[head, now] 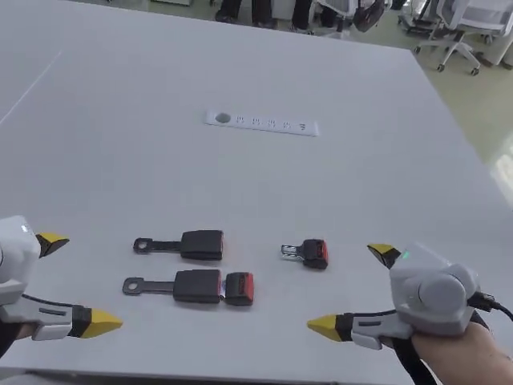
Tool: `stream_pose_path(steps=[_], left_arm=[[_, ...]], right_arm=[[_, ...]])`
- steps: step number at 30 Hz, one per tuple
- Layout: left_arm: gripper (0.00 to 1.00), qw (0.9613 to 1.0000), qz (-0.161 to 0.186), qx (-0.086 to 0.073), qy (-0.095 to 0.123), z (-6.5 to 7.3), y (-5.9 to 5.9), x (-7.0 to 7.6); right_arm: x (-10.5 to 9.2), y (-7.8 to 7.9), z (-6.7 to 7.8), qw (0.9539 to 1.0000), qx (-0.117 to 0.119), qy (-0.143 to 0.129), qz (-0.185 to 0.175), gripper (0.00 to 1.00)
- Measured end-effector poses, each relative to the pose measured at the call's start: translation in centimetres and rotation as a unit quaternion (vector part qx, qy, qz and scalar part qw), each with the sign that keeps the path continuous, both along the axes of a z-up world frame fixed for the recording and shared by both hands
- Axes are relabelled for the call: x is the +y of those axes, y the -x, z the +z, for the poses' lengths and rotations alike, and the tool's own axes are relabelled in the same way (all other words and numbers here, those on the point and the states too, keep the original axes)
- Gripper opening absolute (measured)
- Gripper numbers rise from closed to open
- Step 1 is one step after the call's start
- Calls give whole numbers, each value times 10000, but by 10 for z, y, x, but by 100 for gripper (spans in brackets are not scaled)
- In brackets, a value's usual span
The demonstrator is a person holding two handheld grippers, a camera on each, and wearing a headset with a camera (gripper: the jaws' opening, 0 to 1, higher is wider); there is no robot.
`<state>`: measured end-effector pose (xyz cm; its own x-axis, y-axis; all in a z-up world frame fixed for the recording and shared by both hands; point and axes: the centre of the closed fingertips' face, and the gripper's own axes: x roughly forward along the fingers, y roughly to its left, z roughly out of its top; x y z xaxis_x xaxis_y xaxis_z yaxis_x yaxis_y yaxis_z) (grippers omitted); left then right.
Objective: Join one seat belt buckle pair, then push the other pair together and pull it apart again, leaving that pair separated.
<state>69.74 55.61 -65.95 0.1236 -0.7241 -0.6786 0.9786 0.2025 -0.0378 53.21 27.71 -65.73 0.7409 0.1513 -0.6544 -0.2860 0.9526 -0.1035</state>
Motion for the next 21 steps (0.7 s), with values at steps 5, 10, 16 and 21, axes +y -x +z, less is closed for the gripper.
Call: stream_pose_path(steps=[5, 10, 16, 21], left_arm=[[100, 10000, 24, -24, 81, 2, -1, 0], [100, 9999, 46, 15, 141, 4, -1, 0], [100, 9999, 71, 26, 108, 2, 0, 2], [100, 9999, 100, 29, 89, 1, 0, 4]], right_arm=[[3, 0, 0, 10000, -3, -53, -8, 100], [5, 0, -2, 10000, -2, -92, -33, 100], [9, 3, -5, 10000, 61, -75, 8, 100], [9, 3, -5, 9999, 50, -85, -24, 100]])
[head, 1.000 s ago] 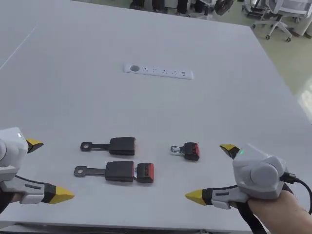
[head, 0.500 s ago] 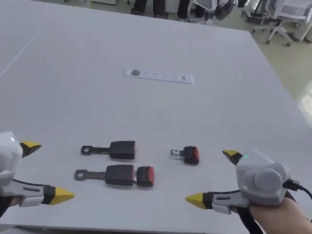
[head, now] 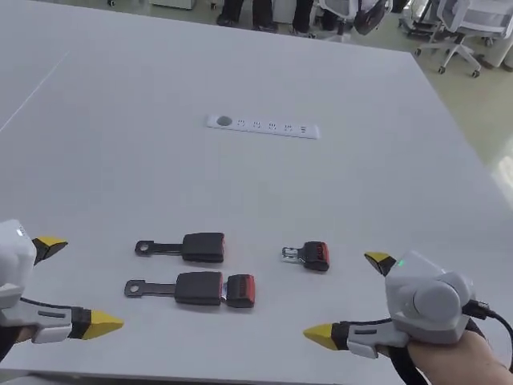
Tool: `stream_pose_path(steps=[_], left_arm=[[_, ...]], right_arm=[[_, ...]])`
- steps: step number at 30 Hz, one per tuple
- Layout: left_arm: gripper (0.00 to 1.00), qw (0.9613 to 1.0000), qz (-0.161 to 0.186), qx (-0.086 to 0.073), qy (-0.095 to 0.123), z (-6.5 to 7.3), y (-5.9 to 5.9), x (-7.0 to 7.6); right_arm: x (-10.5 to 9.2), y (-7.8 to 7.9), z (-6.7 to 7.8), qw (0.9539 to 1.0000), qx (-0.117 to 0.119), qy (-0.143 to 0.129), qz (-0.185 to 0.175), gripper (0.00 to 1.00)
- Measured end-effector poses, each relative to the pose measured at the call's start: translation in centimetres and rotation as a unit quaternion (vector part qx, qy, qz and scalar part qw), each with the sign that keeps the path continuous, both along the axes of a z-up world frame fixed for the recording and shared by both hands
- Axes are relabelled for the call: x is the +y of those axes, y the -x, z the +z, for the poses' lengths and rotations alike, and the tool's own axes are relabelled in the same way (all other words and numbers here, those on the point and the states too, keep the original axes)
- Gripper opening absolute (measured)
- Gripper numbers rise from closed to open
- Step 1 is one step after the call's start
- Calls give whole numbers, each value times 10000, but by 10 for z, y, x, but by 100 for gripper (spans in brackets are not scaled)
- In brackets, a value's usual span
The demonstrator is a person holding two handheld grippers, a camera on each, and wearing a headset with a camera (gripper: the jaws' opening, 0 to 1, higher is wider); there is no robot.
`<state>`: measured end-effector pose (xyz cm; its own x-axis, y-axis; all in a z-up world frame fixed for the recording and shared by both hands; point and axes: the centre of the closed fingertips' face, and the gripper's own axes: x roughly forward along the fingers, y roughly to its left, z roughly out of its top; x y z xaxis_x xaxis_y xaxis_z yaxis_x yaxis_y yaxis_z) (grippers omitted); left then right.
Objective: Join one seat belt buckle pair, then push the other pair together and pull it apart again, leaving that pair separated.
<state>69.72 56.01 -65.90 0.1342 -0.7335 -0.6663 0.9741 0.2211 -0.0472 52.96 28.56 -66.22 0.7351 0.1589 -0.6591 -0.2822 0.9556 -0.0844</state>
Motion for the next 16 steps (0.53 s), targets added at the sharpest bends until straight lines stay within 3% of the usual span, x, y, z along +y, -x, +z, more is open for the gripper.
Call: stream_pose_path(steps=[16], left_arm=[[100, 9998, 162, 48, 90, 1, -2, 6]], right_arm=[[5, -4, 1, 10000, -50, -64, -13, 100]])
